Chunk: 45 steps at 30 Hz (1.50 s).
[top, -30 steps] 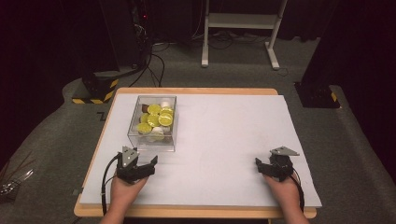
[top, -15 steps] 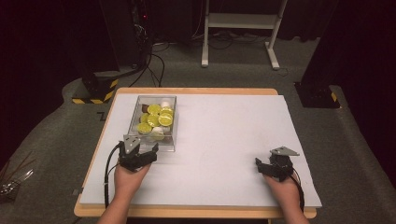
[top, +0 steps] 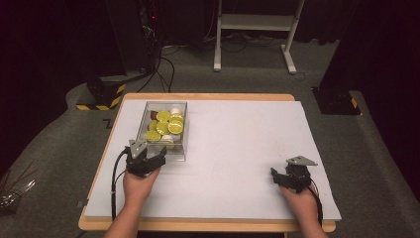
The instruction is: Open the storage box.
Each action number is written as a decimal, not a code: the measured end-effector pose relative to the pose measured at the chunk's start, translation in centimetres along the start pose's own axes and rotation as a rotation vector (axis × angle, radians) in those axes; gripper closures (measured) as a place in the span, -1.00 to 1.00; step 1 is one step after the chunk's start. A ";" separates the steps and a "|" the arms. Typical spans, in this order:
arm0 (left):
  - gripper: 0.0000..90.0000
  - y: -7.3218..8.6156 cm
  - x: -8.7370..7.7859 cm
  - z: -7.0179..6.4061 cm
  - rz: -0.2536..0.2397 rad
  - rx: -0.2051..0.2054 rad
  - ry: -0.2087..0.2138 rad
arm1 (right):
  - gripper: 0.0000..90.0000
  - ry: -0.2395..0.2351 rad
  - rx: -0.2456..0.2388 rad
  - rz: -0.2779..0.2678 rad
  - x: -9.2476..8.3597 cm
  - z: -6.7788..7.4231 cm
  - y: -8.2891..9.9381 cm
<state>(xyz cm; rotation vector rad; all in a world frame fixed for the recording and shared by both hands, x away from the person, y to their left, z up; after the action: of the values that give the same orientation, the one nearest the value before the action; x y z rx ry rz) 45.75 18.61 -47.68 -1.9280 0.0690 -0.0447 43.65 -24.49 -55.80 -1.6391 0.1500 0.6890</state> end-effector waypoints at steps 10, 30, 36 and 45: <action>-0.41 0.0 0.4 0.3 -0.014 -0.004 -0.022 | -0.41 0.000 0.000 0.000 0.0 0.0 0.0; -0.22 0.3 0.3 -1.0 -0.031 -0.040 0.010 | -0.41 0.001 -0.001 -0.001 0.0 0.0 0.0; -0.18 0.2 0.2 -0.8 -0.042 -0.043 0.002 | -0.41 0.001 -0.001 -0.001 0.0 0.0 0.0; -0.28 0.5 0.3 -1.3 -0.055 -0.030 -0.006 | -0.41 0.001 -0.002 -0.001 0.0 0.0 0.0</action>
<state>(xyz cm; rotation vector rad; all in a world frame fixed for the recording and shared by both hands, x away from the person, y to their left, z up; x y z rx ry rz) 45.92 17.20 -47.65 -1.9600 0.0123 -0.0751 43.63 -24.48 -55.79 -1.6418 0.1491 0.6872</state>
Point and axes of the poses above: each handheld gripper's, and its own axes: x roughly forward along the jaws, y roughly out of its underside, z roughly to its left, the point moved 8 cm from there along x, roughly forward along the jaws, and after that the axes turned 13 degrees about -z, right-handed, at the moved point
